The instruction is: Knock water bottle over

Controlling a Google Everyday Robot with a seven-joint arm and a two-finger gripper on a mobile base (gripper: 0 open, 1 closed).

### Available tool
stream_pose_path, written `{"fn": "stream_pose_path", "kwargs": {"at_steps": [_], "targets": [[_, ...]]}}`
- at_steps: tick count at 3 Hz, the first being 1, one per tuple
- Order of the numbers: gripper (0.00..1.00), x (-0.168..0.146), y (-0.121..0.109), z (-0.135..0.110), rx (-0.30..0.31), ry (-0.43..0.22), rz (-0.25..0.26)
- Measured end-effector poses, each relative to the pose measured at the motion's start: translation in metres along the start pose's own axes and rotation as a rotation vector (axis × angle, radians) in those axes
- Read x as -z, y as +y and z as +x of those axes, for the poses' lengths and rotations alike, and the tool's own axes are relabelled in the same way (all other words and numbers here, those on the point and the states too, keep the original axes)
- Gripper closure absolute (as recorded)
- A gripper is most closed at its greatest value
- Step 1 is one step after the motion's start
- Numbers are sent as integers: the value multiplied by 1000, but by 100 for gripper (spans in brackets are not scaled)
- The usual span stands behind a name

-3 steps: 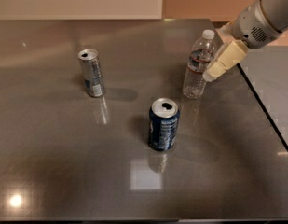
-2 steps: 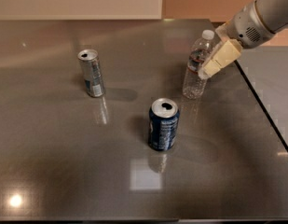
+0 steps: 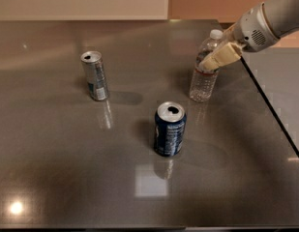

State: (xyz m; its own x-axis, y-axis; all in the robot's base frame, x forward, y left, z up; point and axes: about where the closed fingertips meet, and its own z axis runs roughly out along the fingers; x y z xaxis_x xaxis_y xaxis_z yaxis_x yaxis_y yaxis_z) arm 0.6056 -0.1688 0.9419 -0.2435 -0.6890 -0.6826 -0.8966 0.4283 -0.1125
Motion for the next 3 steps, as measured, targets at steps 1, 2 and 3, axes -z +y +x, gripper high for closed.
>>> {"fn": "stream_pose_path", "kwargs": {"at_steps": [1, 2, 3], "targets": [[65, 3, 2, -3, -7, -17, -10], [88, 18, 5, -10, 16, 44, -11], [100, 36, 14, -12, 84, 194, -11]]}}
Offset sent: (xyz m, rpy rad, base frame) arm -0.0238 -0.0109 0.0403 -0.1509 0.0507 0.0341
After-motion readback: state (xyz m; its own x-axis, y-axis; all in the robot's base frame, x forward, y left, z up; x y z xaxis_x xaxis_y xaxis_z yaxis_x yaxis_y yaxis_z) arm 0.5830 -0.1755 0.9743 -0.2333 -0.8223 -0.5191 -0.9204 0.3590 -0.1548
